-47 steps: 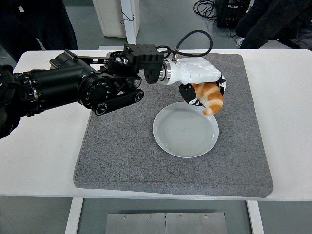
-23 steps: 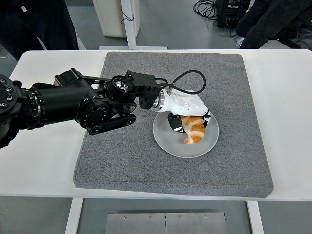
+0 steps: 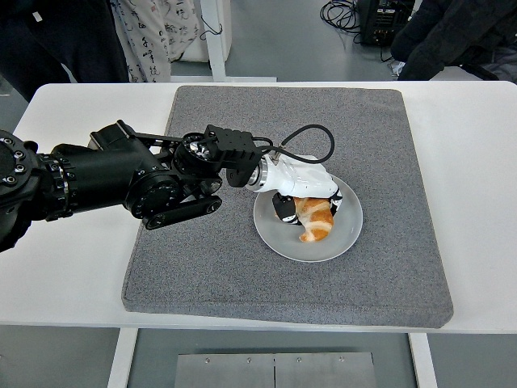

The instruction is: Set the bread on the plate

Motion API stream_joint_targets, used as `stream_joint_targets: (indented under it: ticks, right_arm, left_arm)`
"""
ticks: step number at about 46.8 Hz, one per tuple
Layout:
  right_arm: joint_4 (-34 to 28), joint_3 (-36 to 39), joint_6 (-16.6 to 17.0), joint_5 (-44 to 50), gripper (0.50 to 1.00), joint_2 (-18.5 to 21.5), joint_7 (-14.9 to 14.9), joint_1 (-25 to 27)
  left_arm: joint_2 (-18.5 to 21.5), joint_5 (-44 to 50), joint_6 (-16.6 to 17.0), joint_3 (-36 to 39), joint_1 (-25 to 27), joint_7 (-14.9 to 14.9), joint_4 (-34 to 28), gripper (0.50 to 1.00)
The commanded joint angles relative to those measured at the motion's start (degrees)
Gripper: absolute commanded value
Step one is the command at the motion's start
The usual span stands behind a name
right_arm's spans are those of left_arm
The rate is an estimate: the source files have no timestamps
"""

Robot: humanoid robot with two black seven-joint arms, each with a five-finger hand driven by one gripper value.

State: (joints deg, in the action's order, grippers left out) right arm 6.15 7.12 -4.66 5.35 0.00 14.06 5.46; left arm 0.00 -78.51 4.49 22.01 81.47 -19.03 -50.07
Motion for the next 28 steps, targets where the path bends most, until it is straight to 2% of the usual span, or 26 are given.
stream_joint_targets:
  ticks: [1,2,3,4,14,19,28]
  right_arm:
    - [0.0,0.0,0.0,-0.1,1.000,0.0,0.0,0.0]
    - [0.0,0.0,0.0,0.0,1.000,0.0,-0.1,0.0]
    - [0.0,0.0,0.0,-0.1,1.000,0.0,0.0,0.0]
    - [0.0,0.0,0.0,0.0,1.000,0.0,0.0,0.0]
    - [0.0,0.0,0.0,-0.1,1.000,0.0,0.0,0.0]
    - [0.0,0.0,0.0,0.0,1.000,0.0,0.0,0.0]
    - [0.0,0.0,0.0,0.0,1.000,0.0,0.0,0.0]
  left_arm:
    - [0.0,0.5,-0.1,-0.1,0.0,0.0,0.0,0.778]
    - [0.0,0.5,-0.1,-0.1,0.0,0.0,0.0,0.862]
    - [0.0,0.4,-0.2,-0.1,0.0,-0.1,0.0,0.972]
    - [0.0,0.5,-0.2,-0.1,0.0,-0.1,0.0,0.999]
    - [0.0,0.6,-1.1,0.0,1.5,-0.7,-2.0,0.998]
    - [0.0,3.6,-4.0,-0.3,5.2,-0.7,-5.3,0.998]
    - [0.0,10.1,-6.3,-0.9,14.4,-0.8,-9.6,0.999]
